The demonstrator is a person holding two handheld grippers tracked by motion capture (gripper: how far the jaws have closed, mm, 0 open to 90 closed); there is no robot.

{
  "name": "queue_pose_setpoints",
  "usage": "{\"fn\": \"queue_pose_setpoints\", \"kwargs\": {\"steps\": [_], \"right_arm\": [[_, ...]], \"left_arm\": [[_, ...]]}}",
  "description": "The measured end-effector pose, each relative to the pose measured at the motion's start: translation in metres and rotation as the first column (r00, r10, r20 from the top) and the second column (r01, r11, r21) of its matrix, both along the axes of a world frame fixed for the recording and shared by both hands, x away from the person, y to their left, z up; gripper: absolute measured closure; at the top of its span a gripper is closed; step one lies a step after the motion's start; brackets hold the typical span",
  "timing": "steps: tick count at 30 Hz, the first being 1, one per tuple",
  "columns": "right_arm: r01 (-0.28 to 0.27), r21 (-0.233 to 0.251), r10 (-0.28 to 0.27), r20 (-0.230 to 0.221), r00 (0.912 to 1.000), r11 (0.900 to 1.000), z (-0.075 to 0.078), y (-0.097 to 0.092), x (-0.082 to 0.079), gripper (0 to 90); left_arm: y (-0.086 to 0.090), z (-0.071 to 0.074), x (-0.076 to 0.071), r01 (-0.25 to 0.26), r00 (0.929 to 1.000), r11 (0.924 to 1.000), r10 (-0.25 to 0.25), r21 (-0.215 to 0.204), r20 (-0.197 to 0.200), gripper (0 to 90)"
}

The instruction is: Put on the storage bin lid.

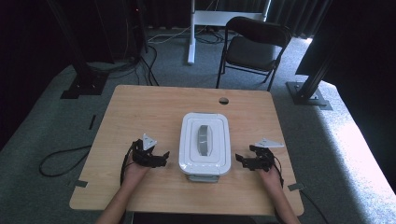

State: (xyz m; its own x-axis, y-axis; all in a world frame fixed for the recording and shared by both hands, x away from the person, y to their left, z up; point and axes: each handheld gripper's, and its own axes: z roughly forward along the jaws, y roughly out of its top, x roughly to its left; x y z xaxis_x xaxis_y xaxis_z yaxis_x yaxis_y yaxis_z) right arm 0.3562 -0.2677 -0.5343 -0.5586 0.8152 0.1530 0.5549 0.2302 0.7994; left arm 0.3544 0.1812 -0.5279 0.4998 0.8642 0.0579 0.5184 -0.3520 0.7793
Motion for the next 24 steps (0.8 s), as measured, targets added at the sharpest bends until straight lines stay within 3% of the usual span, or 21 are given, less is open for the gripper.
{"fn": "queue_pose_setpoints", "kwargs": {"steps": [12,24], "right_arm": [[0.041,0.011,-0.041,0.006,0.9991,0.9991,0.001,-0.016,-0.017,13.5],[0.086,0.016,-0.086,0.009,0.9963,0.9962,0.000,-0.034,-0.031,13.4]], "left_arm": [[0.017,-0.003,-0.010,-0.039,0.9992,0.9990,0.038,-0.022,-0.012,1.6],[0.035,-0.007,-0.027,-0.076,0.9969,0.9970,0.077,0.010,-0.020,1.6]]}}
